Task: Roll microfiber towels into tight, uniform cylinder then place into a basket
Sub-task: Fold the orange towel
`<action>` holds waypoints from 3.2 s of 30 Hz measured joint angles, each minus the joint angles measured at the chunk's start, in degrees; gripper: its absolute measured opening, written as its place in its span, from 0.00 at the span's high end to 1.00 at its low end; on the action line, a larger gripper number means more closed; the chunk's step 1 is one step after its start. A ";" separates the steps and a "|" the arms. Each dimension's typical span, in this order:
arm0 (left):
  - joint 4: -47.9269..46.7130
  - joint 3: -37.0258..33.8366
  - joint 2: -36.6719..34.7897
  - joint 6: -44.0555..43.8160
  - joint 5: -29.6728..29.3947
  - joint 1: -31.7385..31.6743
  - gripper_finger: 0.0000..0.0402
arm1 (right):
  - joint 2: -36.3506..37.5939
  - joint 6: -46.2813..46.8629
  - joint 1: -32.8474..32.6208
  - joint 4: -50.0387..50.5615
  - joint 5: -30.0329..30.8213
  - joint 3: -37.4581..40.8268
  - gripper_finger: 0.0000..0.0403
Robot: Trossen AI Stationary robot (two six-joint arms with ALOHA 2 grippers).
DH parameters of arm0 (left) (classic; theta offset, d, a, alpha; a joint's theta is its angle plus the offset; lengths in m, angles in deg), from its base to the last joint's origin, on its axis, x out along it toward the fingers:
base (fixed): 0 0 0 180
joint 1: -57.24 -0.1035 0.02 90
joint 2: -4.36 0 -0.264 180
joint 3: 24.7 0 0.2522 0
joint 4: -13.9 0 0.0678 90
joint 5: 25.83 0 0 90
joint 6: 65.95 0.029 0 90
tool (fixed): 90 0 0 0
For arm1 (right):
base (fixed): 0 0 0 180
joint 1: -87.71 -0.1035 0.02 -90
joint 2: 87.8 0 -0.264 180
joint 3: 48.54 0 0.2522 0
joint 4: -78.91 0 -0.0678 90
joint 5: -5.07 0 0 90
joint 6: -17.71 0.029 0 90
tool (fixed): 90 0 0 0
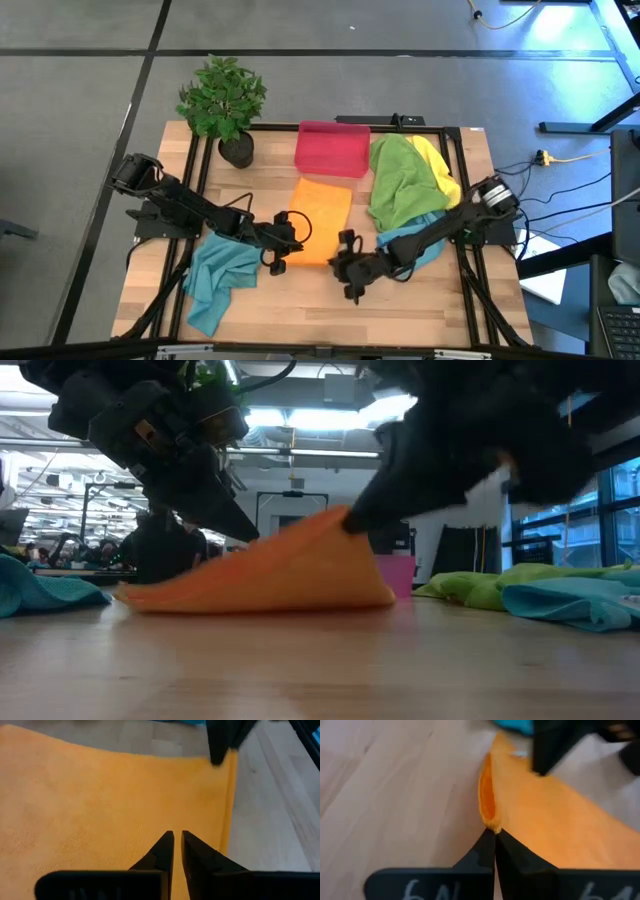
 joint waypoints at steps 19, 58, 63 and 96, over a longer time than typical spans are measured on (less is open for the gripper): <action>-1.57 4.37 -2.41 10.24 -7.47 4.11 0.77 | 11.60 12.59 5.54 -15.54 0.81 18.23 1.00; -11.21 4.35 8.76 2.57 -21.92 16.06 0.53 | 12.57 16.24 7.71 -15.04 2.31 18.45 1.00; -11.20 4.35 8.75 3.89 -23.07 16.08 0.59 | 12.57 16.32 7.71 -15.04 2.30 18.45 1.00; -17.73 18.08 8.52 2.14 -23.30 23.80 1.00 | 12.50 24.63 -8.29 -12.35 -4.28 15.85 1.00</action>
